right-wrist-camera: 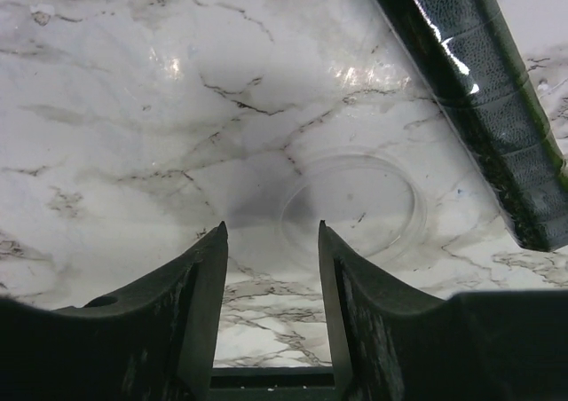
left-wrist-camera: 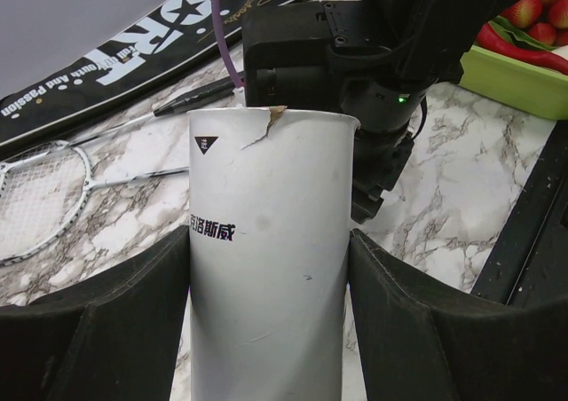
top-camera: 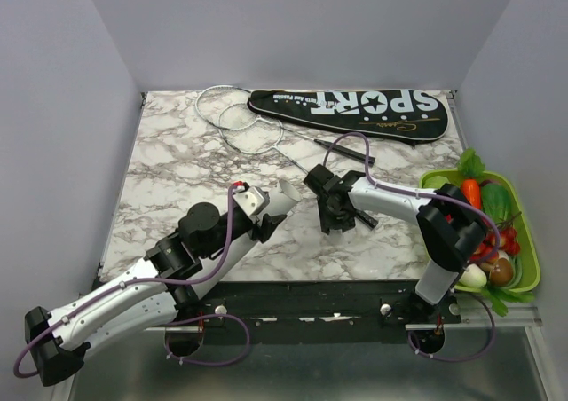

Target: Pack up the badminton gear

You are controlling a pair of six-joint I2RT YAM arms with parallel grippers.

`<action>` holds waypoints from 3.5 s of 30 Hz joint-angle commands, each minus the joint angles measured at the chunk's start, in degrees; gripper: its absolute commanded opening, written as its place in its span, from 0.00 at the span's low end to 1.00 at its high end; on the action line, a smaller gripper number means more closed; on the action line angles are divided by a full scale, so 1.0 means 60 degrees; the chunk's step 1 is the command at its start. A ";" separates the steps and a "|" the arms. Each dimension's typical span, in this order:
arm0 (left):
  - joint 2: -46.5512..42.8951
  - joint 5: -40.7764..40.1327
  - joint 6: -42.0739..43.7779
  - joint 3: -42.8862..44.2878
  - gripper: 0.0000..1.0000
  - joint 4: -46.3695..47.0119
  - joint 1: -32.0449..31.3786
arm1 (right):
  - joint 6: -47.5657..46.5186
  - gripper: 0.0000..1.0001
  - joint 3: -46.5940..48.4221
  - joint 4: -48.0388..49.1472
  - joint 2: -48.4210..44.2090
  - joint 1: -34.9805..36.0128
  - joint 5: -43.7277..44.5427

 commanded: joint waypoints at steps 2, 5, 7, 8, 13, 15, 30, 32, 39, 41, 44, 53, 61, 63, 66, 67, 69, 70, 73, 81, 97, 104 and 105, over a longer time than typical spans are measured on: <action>-0.0213 -0.0057 -0.0404 0.0140 0.00 -0.0833 0.0029 | -0.0105 0.48 0.0186 0.0376 0.0323 -0.0138 0.0210; -0.0272 -0.0101 -0.0419 0.0125 0.00 -0.0877 0.0029 | -0.0134 0.39 0.0200 0.0420 0.0470 -0.0167 0.0166; -0.0287 -0.0072 -0.0404 0.0125 0.00 -0.0906 0.0014 | -0.0163 0.34 0.0230 0.0450 0.0572 -0.0167 0.0079; -0.0272 -0.0057 -0.0404 0.0154 0.00 -0.0906 0.0029 | -0.0163 0.30 0.0230 0.0464 0.0573 -0.0167 0.0078; -0.0199 0.0016 -0.0389 0.0169 0.00 -0.0921 0.0014 | -0.0192 0.21 0.0142 0.0494 0.0617 -0.0167 0.0063; -0.0199 0.0001 -0.0404 0.0169 0.00 -0.0921 0.0014 | -0.0193 0.13 0.0113 0.0494 0.0588 -0.0182 0.0064; 0.0108 0.0586 -0.0404 0.0082 0.00 -0.0438 0.0014 | -0.0631 0.01 0.1415 -0.0780 -0.1315 -0.0182 0.0006; 0.0269 0.0762 -0.0419 0.0081 0.00 -0.0204 0.0029 | -0.1128 0.01 0.1986 -0.1072 -0.1784 -0.0182 -0.0286; 0.1177 0.1934 -0.0433 0.0388 0.00 0.0323 0.0014 | -0.2550 0.01 0.3700 -0.2596 -0.3117 -0.0182 -0.0595; 0.1484 0.2315 -0.0564 0.0462 0.00 0.0558 0.0014 | -0.2960 0.01 0.4066 -0.2845 -0.3512 -0.0182 -0.0755; 0.1763 0.2637 -0.0653 0.0564 0.00 0.0938 0.0014 | -0.3458 0.01 0.4345 -0.3108 -0.4157 -0.0182 -0.1559; 0.2320 0.4511 -0.1296 0.0813 0.00 0.2067 0.0014 | -0.3957 0.01 0.4332 -0.2964 -0.5418 -0.0167 -0.4724; 0.2219 0.5231 -0.2132 0.0741 0.00 0.2799 0.0014 | -0.4615 0.01 0.4156 -0.3051 -0.5829 -0.0182 -0.5796; 0.2145 0.5260 -0.2191 0.0813 0.00 0.2770 0.0000 | -0.4704 0.01 0.4214 -0.3168 -0.5872 -0.0182 -0.5999; 0.2013 0.5362 -0.2308 0.0858 0.00 0.2741 0.0014 | -0.4821 0.01 0.4229 -0.3095 -0.5887 -0.0182 -0.6482; 0.1969 0.5377 -0.2323 0.0872 0.00 0.2727 0.0014 | -0.4851 0.01 0.4214 -0.3081 -0.5887 -0.0182 -0.6600; 0.1940 0.5436 -0.2367 0.0887 0.00 0.2726 0.0014 | -0.4909 0.01 0.4156 -0.3051 -0.5843 -0.0182 -0.6936; 0.1911 0.5436 -0.2381 0.0887 0.00 0.2712 0.0000 | -0.4938 0.01 0.4127 -0.3051 -0.5756 -0.0182 -0.7040; 0.1852 0.5480 -0.2411 0.0858 0.00 0.2697 0.0000 | -0.4953 0.01 0.4097 -0.3022 -0.5668 -0.0182 -0.7567; 0.1764 0.5392 -0.2367 0.0799 0.00 0.2755 0.0014 | -0.5012 0.01 0.4053 -0.2963 -0.5375 -0.0182 -0.8271; 0.1647 0.5304 -0.2235 0.0653 0.00 0.2756 0.0014 | -0.5056 0.01 0.3980 -0.2758 -0.4906 -0.0182 -0.8871; 0.1603 0.5275 -0.2147 0.0682 0.00 0.2726 0.0014 | -0.5085 0.01 0.3877 -0.2626 -0.4789 -0.0182 -0.9121; 0.1603 0.5275 -0.2147 0.0697 0.00 0.2712 0.0029 | -0.5085 0.01 0.3848 -0.2612 -0.4788 -0.0182 -0.9150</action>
